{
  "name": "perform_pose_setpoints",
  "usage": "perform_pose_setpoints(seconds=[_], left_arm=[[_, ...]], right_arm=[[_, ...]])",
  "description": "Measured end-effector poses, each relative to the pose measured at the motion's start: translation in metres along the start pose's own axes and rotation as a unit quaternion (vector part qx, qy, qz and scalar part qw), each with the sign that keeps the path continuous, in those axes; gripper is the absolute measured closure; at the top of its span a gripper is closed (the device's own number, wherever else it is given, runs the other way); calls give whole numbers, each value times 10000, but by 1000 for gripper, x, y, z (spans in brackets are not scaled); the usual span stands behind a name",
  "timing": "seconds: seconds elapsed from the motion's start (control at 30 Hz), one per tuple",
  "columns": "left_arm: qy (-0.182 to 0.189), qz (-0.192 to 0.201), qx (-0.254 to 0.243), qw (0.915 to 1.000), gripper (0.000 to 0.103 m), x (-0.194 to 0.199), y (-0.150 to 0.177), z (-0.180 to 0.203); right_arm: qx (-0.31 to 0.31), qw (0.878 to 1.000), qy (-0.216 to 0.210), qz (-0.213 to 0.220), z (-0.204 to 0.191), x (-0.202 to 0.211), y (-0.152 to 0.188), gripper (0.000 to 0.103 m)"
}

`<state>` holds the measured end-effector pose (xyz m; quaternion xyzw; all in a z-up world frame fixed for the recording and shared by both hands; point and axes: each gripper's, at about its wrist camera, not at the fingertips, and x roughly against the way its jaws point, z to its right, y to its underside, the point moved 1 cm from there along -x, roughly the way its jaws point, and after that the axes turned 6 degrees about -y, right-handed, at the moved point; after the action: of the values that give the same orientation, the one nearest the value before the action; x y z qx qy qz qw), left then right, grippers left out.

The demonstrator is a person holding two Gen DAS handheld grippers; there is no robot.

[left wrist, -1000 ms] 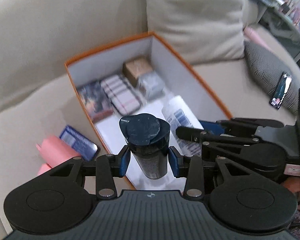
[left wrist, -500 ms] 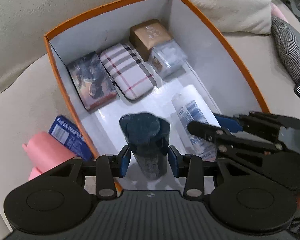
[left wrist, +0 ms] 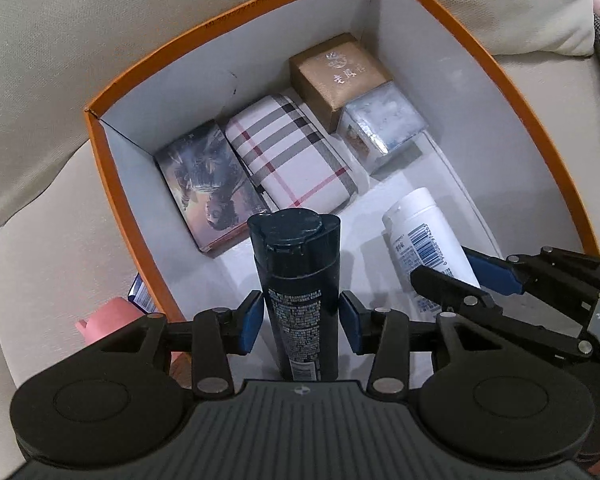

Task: Organize rigid objects
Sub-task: 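Lift the spray can and white tube and carry both into the shoebox, then lower the spray can and tube into the shoebox and open both tools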

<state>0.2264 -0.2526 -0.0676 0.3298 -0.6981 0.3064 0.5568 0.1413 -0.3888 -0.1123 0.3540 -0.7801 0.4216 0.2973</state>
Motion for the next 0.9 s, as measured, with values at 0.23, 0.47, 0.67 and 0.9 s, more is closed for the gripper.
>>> perform_pose_setpoints(seconds=[0.23,0.47,0.67,0.9], left_arm=[[275,176,98,9994,36,8,1,-11],[915,1152,1076,9833,38,48,17,-56],[686,1595,1828,9677,44,69,34,-95],[788,1523,2225,9597,45,57,47,-109]], right_arm=[[-15,10000,33,-20,1,-2,-1,79],[264,9996,-12,90,-16,-3,-8,79],[1380,9888,502,279,-44,-22,-25,79],[2055,9783,214,-177,-54,-46,-31,79]])
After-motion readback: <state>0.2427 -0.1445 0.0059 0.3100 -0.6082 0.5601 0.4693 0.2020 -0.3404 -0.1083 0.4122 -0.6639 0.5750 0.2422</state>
